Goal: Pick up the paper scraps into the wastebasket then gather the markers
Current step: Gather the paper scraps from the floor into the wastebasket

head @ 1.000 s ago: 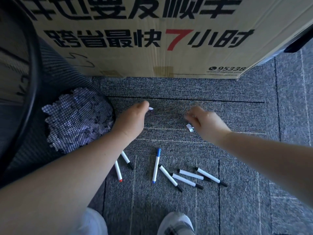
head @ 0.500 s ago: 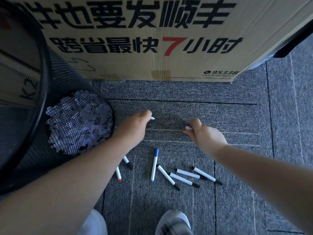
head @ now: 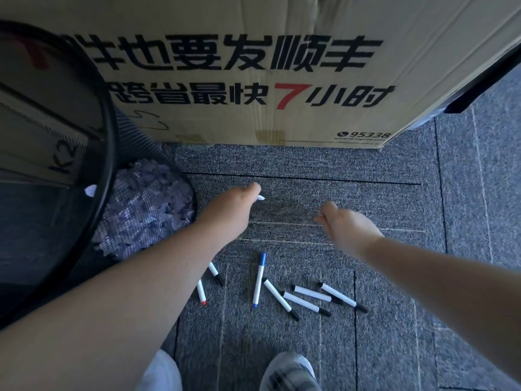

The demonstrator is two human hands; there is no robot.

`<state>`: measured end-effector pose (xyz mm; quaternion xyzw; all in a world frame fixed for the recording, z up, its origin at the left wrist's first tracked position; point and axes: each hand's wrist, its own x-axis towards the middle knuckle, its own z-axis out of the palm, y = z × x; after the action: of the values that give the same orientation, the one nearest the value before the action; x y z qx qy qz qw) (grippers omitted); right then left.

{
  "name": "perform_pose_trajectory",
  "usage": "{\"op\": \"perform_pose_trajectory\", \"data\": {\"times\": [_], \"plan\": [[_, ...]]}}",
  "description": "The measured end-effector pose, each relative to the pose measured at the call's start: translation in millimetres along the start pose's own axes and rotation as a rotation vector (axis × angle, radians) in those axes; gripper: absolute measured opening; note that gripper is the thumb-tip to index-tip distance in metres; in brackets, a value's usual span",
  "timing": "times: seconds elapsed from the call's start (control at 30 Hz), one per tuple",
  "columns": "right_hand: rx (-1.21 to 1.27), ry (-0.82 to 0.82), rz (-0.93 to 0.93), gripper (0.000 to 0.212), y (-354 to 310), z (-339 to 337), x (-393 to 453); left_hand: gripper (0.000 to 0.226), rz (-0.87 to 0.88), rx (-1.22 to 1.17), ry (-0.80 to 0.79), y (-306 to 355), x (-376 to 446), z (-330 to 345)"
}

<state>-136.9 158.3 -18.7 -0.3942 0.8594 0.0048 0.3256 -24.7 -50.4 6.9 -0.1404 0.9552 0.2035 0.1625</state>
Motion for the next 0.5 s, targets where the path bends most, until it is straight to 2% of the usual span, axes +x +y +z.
{"op": "perform_pose_trajectory", "data": {"times": [0.13,0.23,0.37,0.5], "plan": [[0.021,0.052,-0.05,0.026,-10.9,-39.3,-3.5,0.021,0.037,0.007,-0.063,23.8,-1.0,-37.3],[-0.009,0.078,-0.085,0.019,-28.5,-78.3,-5.3,0.021,0.063,0.014,-0.076,44.9,-2.5,-78.9],[0.075,0.149,-0.107,0.017,-63.2,-132.4,-15.3,0.032,0.078,0.092,0.0,62.3,-15.2,-136.9],[0.14,0.23,-0.225,0.024,-107.6,-179.9,-29.9,0.031,0.05,0.1,0.082,59.2,-44.9,-198.9]]}}
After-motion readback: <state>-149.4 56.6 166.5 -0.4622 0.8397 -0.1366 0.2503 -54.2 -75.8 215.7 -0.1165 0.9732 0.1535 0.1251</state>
